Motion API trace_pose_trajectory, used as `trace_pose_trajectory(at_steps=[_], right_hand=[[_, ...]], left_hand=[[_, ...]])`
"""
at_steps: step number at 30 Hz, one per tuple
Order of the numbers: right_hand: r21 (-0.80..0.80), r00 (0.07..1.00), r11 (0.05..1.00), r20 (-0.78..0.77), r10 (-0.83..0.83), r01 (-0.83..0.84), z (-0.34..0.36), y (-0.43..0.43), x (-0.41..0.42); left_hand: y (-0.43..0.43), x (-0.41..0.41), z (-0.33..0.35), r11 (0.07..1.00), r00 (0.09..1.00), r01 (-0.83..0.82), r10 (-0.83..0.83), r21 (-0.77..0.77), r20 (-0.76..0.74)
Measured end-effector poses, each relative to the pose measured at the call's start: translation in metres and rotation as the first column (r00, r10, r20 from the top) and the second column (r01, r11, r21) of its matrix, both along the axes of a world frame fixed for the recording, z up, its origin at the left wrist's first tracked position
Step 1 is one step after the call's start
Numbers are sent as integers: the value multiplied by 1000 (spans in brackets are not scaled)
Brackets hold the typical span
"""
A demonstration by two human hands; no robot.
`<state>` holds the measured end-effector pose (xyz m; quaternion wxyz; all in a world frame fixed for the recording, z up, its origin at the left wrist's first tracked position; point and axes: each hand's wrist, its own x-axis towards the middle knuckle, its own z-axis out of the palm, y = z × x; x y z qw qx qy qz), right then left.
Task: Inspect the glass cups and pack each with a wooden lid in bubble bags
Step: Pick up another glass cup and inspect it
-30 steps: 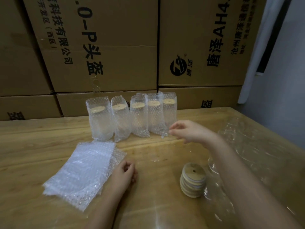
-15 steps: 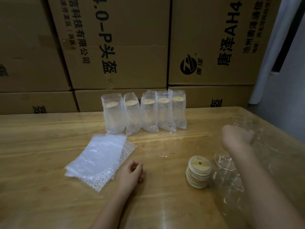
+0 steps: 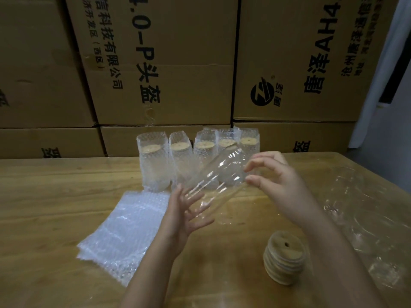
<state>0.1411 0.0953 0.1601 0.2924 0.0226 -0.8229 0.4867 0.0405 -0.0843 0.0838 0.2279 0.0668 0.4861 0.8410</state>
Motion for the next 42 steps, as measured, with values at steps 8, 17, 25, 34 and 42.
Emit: trace_pose_trajectory(at_steps=[8, 17, 25, 34, 42], right_hand=[[-127, 984, 976, 20, 180, -176, -27, -6, -20], [-260, 980, 966, 189, 54, -4, -55, -29, -45], [-249, 999, 968, 26, -31, 36, -55, -33, -41], [-320, 997, 945, 4, 81, -76, -46, -24, -36], [-308, 985, 942, 66, 160, -132, -44, -28, -32]], left_hand=[[-6, -9, 21, 997, 967, 37, -54, 73, 248], [6, -12, 9, 926, 913, -378, 368, -25, -174], [9, -4, 9, 849, 758, -524, 430, -65, -491], [-1, -4, 23, 917, 813, -385, 283, -106, -510], [-4, -14, 20, 930, 878, -368, 353, 17, -323]])
